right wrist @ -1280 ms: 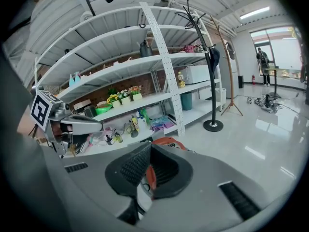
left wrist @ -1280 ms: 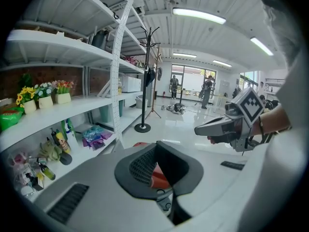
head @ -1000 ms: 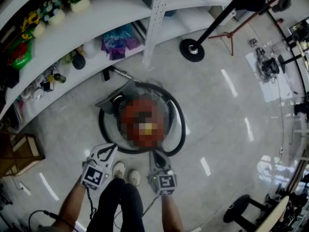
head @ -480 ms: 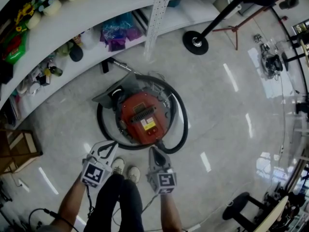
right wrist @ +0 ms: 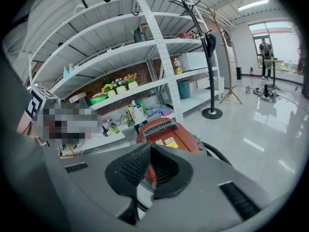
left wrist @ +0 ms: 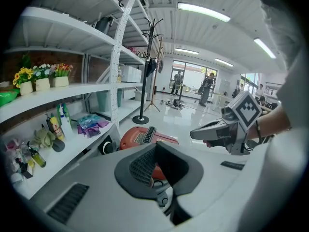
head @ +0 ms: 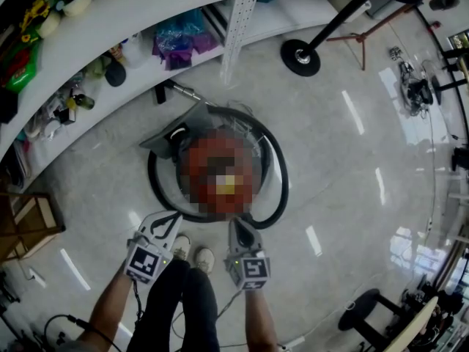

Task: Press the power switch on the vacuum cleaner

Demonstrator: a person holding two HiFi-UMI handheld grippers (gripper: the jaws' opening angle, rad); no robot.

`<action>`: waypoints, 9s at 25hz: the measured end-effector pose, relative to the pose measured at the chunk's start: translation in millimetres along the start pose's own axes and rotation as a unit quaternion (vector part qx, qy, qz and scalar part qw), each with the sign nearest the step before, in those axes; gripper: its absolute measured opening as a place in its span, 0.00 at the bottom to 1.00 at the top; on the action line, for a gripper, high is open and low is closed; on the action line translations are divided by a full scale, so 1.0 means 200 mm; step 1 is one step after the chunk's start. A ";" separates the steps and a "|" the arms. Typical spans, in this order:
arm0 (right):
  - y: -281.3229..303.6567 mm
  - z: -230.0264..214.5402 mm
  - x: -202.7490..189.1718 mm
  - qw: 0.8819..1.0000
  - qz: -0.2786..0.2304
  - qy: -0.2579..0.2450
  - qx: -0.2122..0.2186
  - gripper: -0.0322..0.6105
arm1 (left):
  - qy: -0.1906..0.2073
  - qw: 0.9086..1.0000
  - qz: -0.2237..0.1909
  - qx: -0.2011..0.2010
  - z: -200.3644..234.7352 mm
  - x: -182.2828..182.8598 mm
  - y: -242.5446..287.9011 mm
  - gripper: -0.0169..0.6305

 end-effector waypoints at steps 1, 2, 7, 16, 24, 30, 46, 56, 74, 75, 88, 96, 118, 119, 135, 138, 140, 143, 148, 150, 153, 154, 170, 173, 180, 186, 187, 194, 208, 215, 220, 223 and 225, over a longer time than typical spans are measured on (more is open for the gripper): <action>0.01 -0.01 0.00 1.000 0.000 -0.001 0.000 0.07 | 0.000 1.000 0.000 0.000 0.00 0.00 0.00 0.04; 0.02 -0.02 0.00 1.000 0.002 -0.004 0.000 0.07 | -0.001 1.000 -0.001 -0.001 -0.01 0.00 0.00 0.04; 0.08 -0.07 -0.04 1.000 0.007 -0.009 -0.011 0.07 | 0.000 1.000 -0.004 -0.003 -0.02 -0.01 0.01 0.04; 0.19 -0.13 -0.10 1.000 0.017 -0.019 -0.017 0.07 | 0.000 1.000 -0.001 -0.005 -0.04 -0.03 0.01 0.04; 0.26 -0.20 -0.15 0.999 0.021 -0.019 -0.028 0.07 | 0.000 1.000 0.003 -0.007 -0.04 -0.05 0.00 0.04; 0.30 -0.23 -0.16 0.999 0.026 -0.016 -0.032 0.07 | 0.005 1.000 0.006 -0.008 -0.03 -0.06 0.00 0.04; 0.38 -0.31 -0.16 0.998 0.031 -0.014 -0.049 0.07 | 0.004 1.000 0.013 -0.008 -0.02 -0.08 0.00 0.04; 0.39 -0.31 -0.17 0.998 0.034 -0.018 -0.048 0.07 | 0.002 1.000 0.012 -0.006 -0.02 -0.09 0.00 0.04; 0.40 -0.36 -0.21 0.998 0.046 -0.020 -0.049 0.07 | 0.001 1.000 0.017 -0.007 -0.02 -0.12 0.00 0.04; 0.40 -0.36 -0.20 0.998 0.044 -0.016 -0.049 0.07 | 0.001 1.000 0.017 -0.006 -0.02 -0.12 0.00 0.04; 0.41 -0.34 -0.18 0.998 0.033 -0.006 -0.046 0.07 | 0.004 1.000 0.020 -0.009 -0.02 -0.13 0.00 0.04; 0.40 -0.35 -0.19 0.998 0.039 0.003 -0.046 0.07 | 0.014 1.000 0.019 -0.009 -0.03 -0.10 0.00 0.04; 0.09 -0.24 0.00 0.999 -0.001 -0.010 -0.045 0.07 | 0.023 1.000 -0.008 -0.010 -0.09 0.07 -0.05 0.04; 0.08 -0.23 0.01 0.999 0.001 -0.010 -0.043 0.07 | 0.023 1.000 -0.010 -0.009 -0.09 0.08 -0.05 0.04; -0.19 0.07 0.32 0.998 -0.060 -0.003 -0.012 0.07 | 0.026 0.999 -0.038 0.010 -0.08 0.32 -0.19 0.04; -0.26 0.12 0.35 0.998 -0.059 -0.004 -0.006 0.07 | 0.024 0.999 -0.041 0.008 -0.10 0.35 -0.21 0.04; -0.29 0.15 0.36 0.998 -0.056 -0.003 -0.009 0.07 | 0.025 0.999 -0.042 0.007 -0.11 0.36 -0.22 0.04; -0.34 0.18 0.37 0.998 -0.053 -0.002 -0.014 0.07 | 0.027 0.999 -0.044 0.003 -0.13 0.39 -0.24 0.04; -0.40 0.22 0.43 0.998 -0.059 -0.002 -0.016 0.07 | 0.034 0.998 -0.049 -0.003 -0.16 0.45 -0.29 0.04; -0.42 0.23 0.47 0.998 -0.065 -0.004 -0.013 0.07 | 0.035 0.998 -0.054 -0.002 -0.17 0.49 -0.31 0.04; -0.46 0.26 0.53 0.997 -0.074 -0.006 -0.011 0.07 | 0.033 0.998 -0.060 0.001 -0.18 0.54 -0.35 0.04; -0.47 0.27 0.56 0.997 -0.076 -0.006 -0.012 0.07 | 0.034 0.998 -0.061 0.002 -0.18 0.56 -0.35 0.04; -0.69 0.34 0.82 0.993 -0.120 -0.020 -0.012 0.07 | 0.057 0.994 -0.092 0.005 -0.25 0.87 -0.50 0.04; -0.73 0.37 0.88 0.992 -0.127 -0.020 -0.014 0.07 | 0.060 0.993 -0.097 0.003 -0.27 0.93 -0.53 0.04; -0.82 0.45 1.00 0.990 -0.136 -0.016 -0.015 0.07 | 0.067 0.992 -0.109 0.003 -0.30 1.05 -0.60 0.04; -0.86 0.50 1.12 0.988 -0.149 -0.027 -0.011 0.07 | 0.064 0.991 -0.114 0.001 -0.32 1.15 -0.65 0.04; -0.87 0.51 1.14 0.988 -0.150 -0.027 -0.011 0.07 | 0.063 0.991 -0.115 0.001 -0.33 1.17 -0.67 0.04; -0.96 0.55 1.26 0.988 -0.151 -0.027 -0.013 0.07 | 0.068 0.990 -0.120 -0.003 -0.38 1.29 -0.74 0.04; -1.09 0.64 1.42 0.986 -0.167 -0.019 -0.008 0.07 | 0.080 0.988 -0.129 -0.005 -0.44 1.49 -0.87 0.04; -1.15 0.68 1.46 0.986 -0.167 -0.024 -0.002 0.07 | 0.081 0.986 -0.143 -0.003 -0.45 1.58 -0.92 0.04; -1.18 0.69 1.50 0.984 -0.177 -0.032 -0.003 0.07 | 0.082 0.984 -0.155 -0.004 -0.48 1.65 -0.95 0.04; -1.22 0.72 1.53 0.983 -0.182 -0.033 -0.006 0.07 | 0.099 0.983 -0.154 -0.006 -0.48 1.67 -0.98 0.04; -1.26 0.73 1.54 0.982 -0.184 -0.036 -0.006 0.07 | 0.096 0.983 -0.159 -0.005 -0.50 1.71 -1.01 0.04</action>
Point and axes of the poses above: the fingertips, and each gripper's own axes: y forward along the fingers, z to its left, x out of its top, the point moved 2 cm from there along -y, backward along the fingers, and after that the axes turned 7 degrees about -z, right-handed, at the moved point
